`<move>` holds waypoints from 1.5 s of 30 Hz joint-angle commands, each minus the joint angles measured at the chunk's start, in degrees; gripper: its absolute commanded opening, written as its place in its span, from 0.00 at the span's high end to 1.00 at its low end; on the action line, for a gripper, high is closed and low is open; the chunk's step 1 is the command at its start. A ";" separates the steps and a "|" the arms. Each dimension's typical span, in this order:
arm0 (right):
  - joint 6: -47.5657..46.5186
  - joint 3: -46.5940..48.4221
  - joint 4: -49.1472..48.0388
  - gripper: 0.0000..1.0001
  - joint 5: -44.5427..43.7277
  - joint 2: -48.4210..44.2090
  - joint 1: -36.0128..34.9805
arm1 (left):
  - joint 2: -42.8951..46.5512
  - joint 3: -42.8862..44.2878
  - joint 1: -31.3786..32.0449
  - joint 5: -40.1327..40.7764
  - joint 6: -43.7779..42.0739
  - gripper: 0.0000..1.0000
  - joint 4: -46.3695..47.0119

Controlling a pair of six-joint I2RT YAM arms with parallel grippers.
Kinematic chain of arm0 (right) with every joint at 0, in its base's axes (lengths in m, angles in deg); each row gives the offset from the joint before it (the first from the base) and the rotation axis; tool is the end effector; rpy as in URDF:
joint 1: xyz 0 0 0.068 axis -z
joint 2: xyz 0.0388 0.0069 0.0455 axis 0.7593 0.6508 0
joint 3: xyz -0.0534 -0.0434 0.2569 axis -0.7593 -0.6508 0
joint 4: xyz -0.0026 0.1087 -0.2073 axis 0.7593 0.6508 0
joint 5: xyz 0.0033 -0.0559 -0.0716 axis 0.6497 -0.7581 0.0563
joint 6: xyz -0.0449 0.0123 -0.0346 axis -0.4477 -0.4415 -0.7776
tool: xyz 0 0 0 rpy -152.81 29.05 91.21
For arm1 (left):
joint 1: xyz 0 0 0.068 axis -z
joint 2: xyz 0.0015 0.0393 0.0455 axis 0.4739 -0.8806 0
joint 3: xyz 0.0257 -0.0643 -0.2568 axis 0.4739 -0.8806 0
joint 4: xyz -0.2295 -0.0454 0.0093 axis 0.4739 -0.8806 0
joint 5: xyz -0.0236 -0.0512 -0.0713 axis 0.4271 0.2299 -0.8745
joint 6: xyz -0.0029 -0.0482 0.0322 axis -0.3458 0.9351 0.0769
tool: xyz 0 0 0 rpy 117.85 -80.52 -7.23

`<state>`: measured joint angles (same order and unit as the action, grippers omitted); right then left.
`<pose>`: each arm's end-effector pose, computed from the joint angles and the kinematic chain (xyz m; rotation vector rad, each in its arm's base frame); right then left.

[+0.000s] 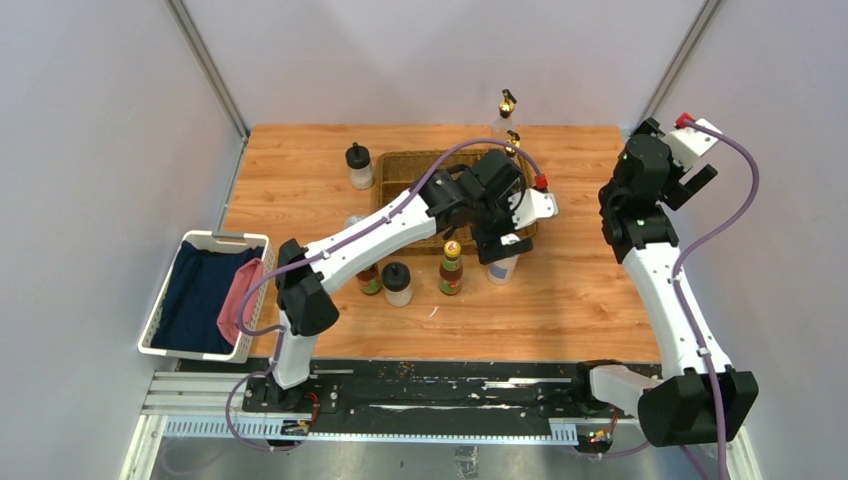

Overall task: Organize the condiment bottles
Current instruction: Pick up the bottle from the center of the board.

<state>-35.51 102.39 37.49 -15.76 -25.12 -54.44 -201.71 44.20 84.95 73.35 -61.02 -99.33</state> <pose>0.2251 -0.0141 0.4104 0.8056 1.3363 -0.5123 0.2206 -0.3453 0.3408 1.6240 1.8201 -0.4191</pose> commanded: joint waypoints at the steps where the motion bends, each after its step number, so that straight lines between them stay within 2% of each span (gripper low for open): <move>1: 2.57 0.01 1.11 0.07 0.07 -0.33 1.14 | -1.88 2.43 0.89 -1.25 -0.45 0.00 -2.65; 15: 2.89 -1.41 1.48 0.07 1.24 -2.16 1.24 | -5.02 3.41 1.07 -6.16 -0.17 0.00 -2.90; 35: 3.53 -1.92 2.01 0.07 3.44 -2.54 1.17 | -11.07 7.63 1.07 -5.25 -2.34 0.02 -2.53; 45: 3.80 -2.02 1.99 0.07 3.79 -2.02 1.16 | -11.25 4.86 0.48 -4.73 -1.99 0.03 1.66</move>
<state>-32.84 101.16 39.04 -11.81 -26.85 -54.13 -212.36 49.92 85.48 68.49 -62.64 -99.60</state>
